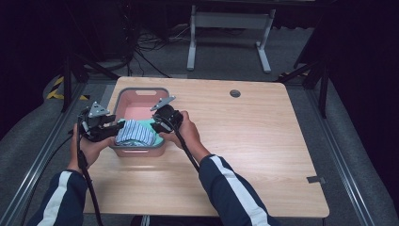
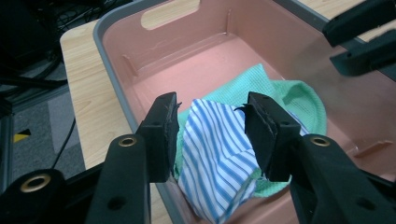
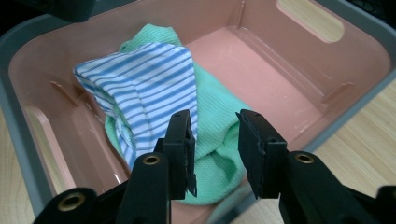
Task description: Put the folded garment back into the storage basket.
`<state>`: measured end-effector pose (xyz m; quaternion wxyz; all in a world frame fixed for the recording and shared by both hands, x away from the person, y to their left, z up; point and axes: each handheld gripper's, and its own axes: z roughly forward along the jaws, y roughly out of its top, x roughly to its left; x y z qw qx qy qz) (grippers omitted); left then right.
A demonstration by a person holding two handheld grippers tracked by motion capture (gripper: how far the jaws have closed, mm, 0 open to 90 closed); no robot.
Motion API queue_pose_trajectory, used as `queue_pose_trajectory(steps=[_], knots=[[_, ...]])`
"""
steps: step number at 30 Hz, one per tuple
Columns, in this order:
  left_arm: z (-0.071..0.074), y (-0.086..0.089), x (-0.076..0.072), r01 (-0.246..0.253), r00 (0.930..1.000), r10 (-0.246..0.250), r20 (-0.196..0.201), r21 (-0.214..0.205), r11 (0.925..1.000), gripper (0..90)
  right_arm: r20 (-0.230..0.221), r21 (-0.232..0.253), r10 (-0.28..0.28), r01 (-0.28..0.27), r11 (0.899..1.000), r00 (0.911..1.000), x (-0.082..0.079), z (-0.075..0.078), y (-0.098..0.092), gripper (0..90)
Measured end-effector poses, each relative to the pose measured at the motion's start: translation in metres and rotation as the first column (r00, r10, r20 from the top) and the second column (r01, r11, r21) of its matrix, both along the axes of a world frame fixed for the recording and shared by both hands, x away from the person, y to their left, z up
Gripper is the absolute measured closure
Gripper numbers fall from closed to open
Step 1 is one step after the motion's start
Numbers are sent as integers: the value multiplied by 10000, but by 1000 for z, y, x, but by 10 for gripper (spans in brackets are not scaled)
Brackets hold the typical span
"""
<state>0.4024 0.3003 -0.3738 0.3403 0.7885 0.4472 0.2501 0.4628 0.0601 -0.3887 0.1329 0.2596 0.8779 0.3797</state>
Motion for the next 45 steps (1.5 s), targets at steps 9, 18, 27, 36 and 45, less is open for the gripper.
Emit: queue_pose_trajectory(steps=[9, 18, 27, 36, 45], knots=[[5, -11, -5, 109, 9993, -107, 358, -59, 9999, 532, 375, -169, -79, 85, 9998, 9993, -1, 9, -16, 588], [17, -34, -15, 598, 9949, -591, 822, -61, 9982, 491, 728, -434, -123, 155, 9989, 9973, -5, 18, -37, 506], [24, -60, -25, 1134, 9873, -1139, 1108, 103, 9935, 406, 854, -556, -254, 303, 9980, 9960, -9, 23, -61, 439], [27, -78, -33, 1595, 9809, -1606, 1099, 193, 9870, 348, 1038, -936, -443, 541, 9941, 9936, -14, 26, -80, 381], [30, -97, -44, 2107, 9708, -2110, 1140, 148, 9774, 319, 1256, -1249, -452, 610, 9903, 9910, -22, 28, -99, 369]])
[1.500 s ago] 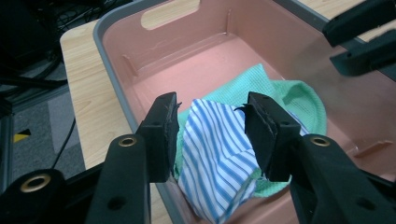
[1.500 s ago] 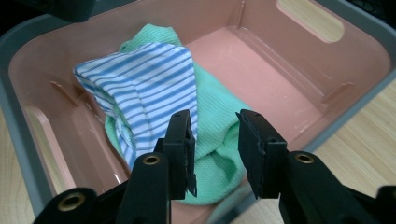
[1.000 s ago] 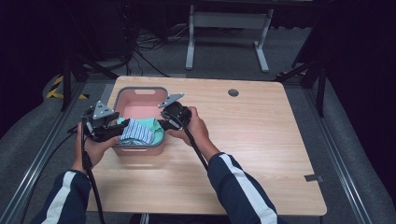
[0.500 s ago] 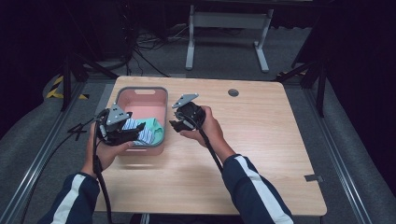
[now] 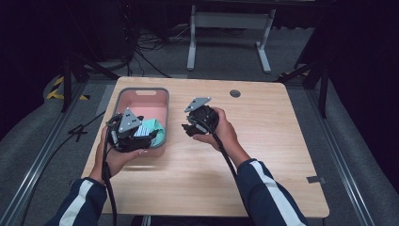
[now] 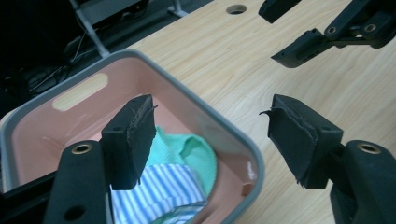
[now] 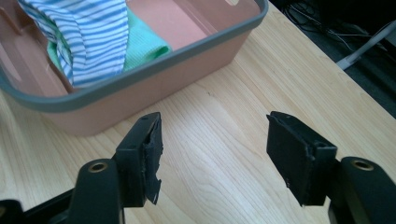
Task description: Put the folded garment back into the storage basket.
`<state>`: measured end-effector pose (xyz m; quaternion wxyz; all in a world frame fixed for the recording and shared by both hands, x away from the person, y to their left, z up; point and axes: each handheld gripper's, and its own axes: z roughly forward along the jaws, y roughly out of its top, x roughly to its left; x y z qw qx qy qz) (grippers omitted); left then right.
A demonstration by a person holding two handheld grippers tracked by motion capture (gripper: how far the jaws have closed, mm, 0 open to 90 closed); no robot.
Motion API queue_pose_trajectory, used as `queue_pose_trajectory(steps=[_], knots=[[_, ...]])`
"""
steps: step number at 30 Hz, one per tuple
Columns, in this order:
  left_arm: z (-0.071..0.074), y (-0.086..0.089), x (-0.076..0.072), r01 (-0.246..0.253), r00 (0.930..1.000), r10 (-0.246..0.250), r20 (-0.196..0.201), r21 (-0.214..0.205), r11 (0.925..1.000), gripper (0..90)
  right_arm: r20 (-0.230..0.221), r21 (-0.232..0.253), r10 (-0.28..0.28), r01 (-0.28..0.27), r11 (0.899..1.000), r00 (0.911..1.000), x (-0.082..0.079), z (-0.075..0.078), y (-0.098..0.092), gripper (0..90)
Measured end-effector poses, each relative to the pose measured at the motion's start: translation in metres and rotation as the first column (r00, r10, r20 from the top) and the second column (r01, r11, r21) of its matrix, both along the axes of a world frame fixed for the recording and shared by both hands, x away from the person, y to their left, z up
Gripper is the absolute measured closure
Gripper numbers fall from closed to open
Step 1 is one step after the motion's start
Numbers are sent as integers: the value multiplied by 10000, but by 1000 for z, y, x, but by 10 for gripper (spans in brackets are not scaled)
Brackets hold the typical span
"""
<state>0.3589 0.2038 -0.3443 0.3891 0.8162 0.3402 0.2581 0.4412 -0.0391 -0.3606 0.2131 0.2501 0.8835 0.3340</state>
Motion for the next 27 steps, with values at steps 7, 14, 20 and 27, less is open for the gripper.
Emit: queue_pose_trajectory(steps=[7, 14, 20, 27], knots=[[-5, -10, -5, 263, 9996, -263, -55, 23, 9997, 299, 130, -239, -3, 6, 9997, 9999, -6, 1, -15, 352], [-9, -13, -6, 521, 9986, -518, -127, 283, 9982, 280, 170, -317, -26, 32, 9995, 9999, -15, 1, -29, 351], [-14, -21, -11, 862, 9962, -859, -151, 217, 9960, 265, 163, -426, -27, 34, 9991, 9999, -20, -1, -41, 349], [-16, -33, -18, 1297, 9915, -1297, -7, 388, 9908, 258, 162, -446, -115, 122, 9989, 9998, -25, -3, -56, 347]])
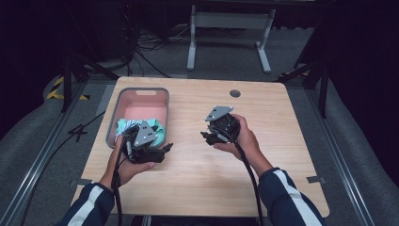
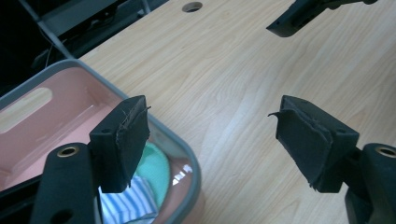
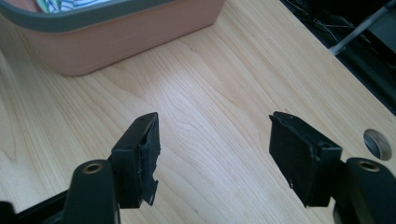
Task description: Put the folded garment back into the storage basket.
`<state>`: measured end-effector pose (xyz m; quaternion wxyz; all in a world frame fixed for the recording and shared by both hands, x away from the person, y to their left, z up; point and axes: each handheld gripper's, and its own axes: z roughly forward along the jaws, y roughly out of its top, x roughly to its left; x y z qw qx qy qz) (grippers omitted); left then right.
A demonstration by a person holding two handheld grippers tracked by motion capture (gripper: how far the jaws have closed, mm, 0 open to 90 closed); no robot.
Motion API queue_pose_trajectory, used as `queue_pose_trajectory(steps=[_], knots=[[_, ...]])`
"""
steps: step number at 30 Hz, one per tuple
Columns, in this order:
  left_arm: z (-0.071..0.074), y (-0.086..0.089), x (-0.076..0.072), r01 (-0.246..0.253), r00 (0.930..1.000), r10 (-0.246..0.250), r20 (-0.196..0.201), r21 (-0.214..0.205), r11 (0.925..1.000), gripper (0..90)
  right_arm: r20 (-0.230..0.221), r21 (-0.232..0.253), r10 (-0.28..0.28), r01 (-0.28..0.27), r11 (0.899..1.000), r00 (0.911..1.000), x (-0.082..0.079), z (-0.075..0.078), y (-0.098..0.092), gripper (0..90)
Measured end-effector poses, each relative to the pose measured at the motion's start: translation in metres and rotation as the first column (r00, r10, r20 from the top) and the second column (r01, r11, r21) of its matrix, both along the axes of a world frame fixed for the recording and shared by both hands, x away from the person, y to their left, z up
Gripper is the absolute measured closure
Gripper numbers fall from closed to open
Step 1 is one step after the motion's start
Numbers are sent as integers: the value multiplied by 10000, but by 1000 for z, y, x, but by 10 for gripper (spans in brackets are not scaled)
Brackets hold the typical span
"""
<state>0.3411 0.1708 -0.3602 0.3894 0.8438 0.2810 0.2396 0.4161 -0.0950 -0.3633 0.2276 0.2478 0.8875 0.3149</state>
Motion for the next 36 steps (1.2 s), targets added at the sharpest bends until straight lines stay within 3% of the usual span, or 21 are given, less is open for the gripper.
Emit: queue_pose_trajectory(steps=[4, 11, 17, 26, 33, 36], knots=[[-5, -10, -5, 220, 9997, -219, -96, 12, 9998, 251, 5, -11, -51, 51, 10000, 10000, -3, -2, -9, 346], [-14, -24, -9, 630, 9978, -621, -213, 441, 9970, 236, 72, -152, -173, 174, 9997, 9998, -8, -6, -23, 341], [-23, -31, -12, 953, 9950, -918, -389, 1004, 9904, 213, 89, -311, -311, 314, 9990, 9995, -16, -12, -38, 347], [-37, -42, -16, 1340, 9905, -1287, -482, 1301, 9824, 196, 156, -510, -451, 458, 9976, 9989, -26, -21, -59, 297], [-51, -52, -19, 1771, 9838, -1697, -581, 1648, 9703, 187, 153, -687, -547, 556, 9961, 9984, -38, -33, -73, 274], [-55, -54, -19, 1732, 9842, -1644, -657, 1645, 9710, 169, 75, -756, -489, 493, 9959, 9988, -41, -36, -77, 290]])
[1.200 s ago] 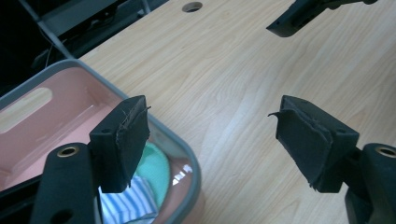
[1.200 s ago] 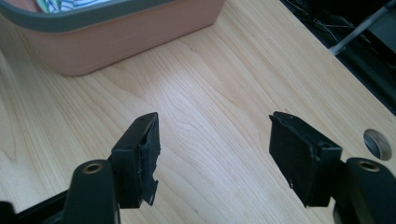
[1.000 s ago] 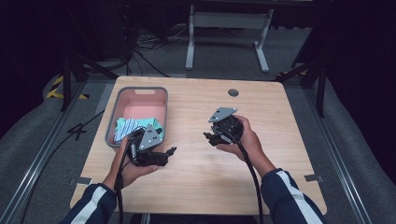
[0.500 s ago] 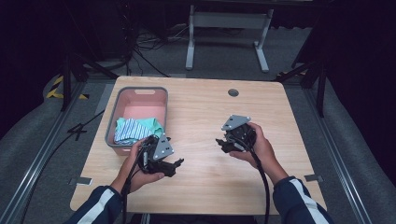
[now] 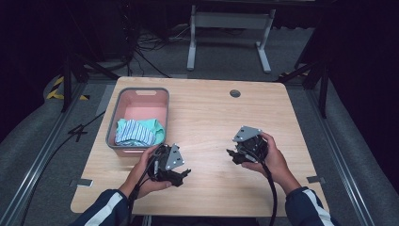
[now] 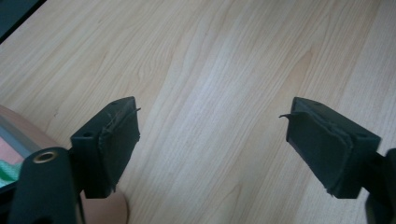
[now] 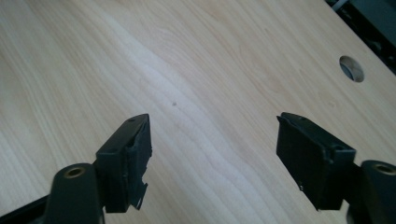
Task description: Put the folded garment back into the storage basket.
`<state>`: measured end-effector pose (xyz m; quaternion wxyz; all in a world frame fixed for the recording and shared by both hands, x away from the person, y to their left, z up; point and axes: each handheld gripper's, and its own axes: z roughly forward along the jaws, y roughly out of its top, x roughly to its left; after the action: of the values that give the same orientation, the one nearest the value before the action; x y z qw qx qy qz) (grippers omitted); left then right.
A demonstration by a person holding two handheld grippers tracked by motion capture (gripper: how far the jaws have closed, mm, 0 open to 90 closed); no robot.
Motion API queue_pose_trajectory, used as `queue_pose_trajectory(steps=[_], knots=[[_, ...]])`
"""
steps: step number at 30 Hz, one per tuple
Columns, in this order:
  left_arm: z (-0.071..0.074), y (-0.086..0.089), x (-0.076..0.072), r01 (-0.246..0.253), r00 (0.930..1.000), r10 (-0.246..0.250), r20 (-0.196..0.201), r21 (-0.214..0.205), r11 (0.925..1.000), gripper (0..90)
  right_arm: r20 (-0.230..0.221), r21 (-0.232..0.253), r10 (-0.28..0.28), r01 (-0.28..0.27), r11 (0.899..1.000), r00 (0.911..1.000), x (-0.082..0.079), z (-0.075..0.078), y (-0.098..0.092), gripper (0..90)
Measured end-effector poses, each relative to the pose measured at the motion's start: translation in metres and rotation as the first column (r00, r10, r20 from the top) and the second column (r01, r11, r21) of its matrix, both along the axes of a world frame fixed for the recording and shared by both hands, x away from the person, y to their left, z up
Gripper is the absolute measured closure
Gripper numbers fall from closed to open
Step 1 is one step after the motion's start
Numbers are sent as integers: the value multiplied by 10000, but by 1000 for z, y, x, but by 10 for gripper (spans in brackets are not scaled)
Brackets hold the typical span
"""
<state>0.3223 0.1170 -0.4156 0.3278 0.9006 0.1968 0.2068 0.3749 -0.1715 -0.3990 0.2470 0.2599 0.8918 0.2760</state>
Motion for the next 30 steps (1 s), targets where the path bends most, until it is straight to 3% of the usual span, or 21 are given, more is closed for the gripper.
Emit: queue_pose_trajectory(steps=[3, 12, 16, 24, 28, 30], knots=[[-6, 0, -1, 3, 10000, -2, -82, 58, 10000, 169, 48, -223, -47, 48, 9997, 10000, -6, -5, -5, 288], [-25, 1, -5, 298, 9972, -278, -689, 271, 9992, 167, -212, 27, -203, 203, 9998, 9996, -19, -24, -30, 269], [-31, -1, -6, 470, 9961, -435, -770, 431, 9980, 167, -330, 151, -282, 287, 9995, 9991, -22, -31, -38, 268], [-46, -5, -10, 889, 9890, -819, -1230, 525, 9947, 167, -574, 660, -404, 442, 9968, 9975, -33, -48, -62, 256], [-53, -3, -10, 1145, 9822, -1061, -1551, 460, 9924, 167, -860, 1054, -571, 660, 9922, 9947, -42, -63, -80, 245], [-55, -2, -10, 1129, 9807, -1082, -1630, 199, 9934, 160, -954, 1199, -648, 761, 9899, 9933, -46, -68, -85, 250]])
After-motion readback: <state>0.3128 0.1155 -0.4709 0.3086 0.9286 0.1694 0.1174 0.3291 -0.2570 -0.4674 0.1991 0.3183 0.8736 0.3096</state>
